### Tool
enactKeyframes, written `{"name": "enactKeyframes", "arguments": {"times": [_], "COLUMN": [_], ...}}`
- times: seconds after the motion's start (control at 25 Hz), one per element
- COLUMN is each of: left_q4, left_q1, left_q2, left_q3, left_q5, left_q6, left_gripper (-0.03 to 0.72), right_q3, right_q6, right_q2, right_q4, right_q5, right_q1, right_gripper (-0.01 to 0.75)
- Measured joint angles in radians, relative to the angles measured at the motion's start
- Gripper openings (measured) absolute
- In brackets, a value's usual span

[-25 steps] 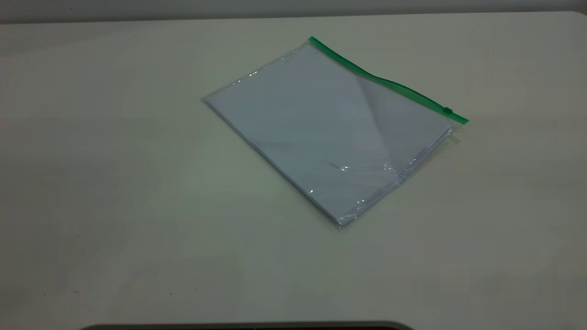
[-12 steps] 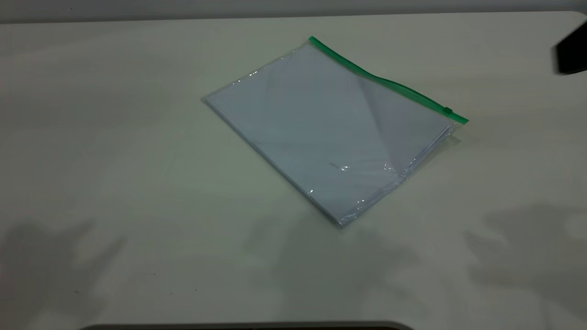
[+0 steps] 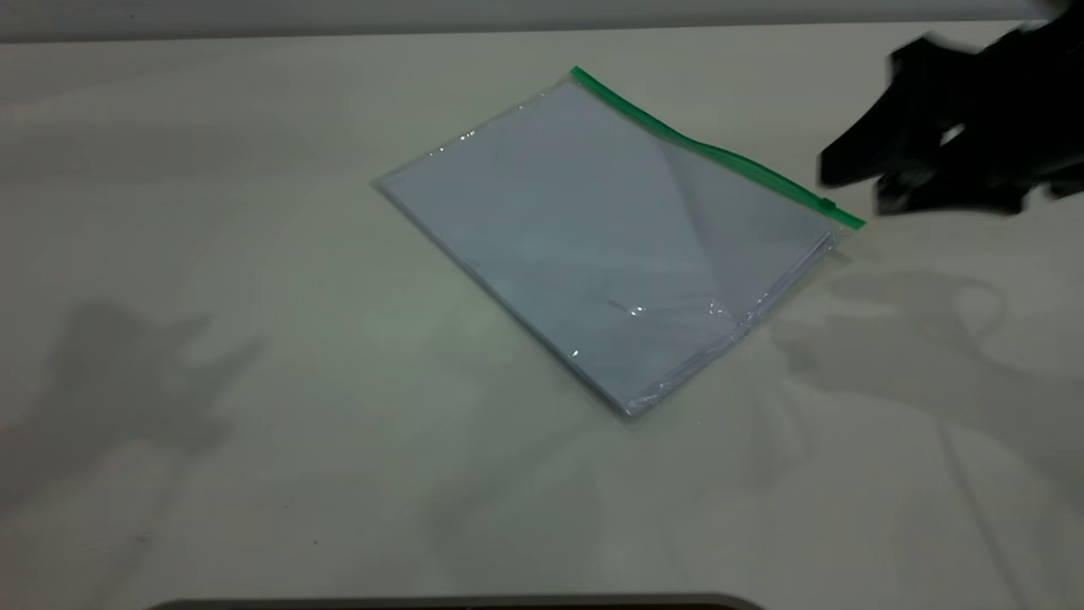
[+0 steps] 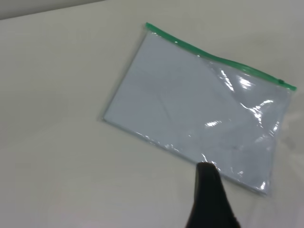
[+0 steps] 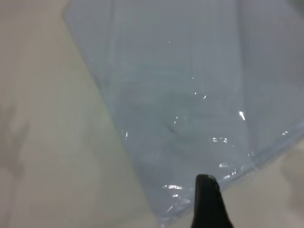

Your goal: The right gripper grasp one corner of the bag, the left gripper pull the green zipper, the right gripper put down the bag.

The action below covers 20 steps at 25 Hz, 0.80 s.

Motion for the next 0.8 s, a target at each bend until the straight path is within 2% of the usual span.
{"name": "enactKeyframes", "arguments": {"times": [0.48,0.68,0.8], "left_q4": [-0.002,-0.008,-0.009], "left_q1": [-0.201,-0.235,-0.235], "left_q2": [0.219,0.276,0.288], "left_q3": [-0.124,-0.171,-0.197], "left_q5": [-0.077,-0.095,-0.101], "left_q6": [0.036,0.037,0.037], "left_gripper": [0.547,0.547,0.547], "right_q3": [-0.248,-0.323,-0.34], "right_q6": [-0.071,-0.089,-0.093], "right_q2": [0.378,0.47,0.5], "right_q4": [0.019,0.018,0.02], "right_q5": [0.151,0.256,0.274], "right_q1": [-0.171,-0.183,-0.182], "right_gripper": [0.526,0.526,0.527]}}
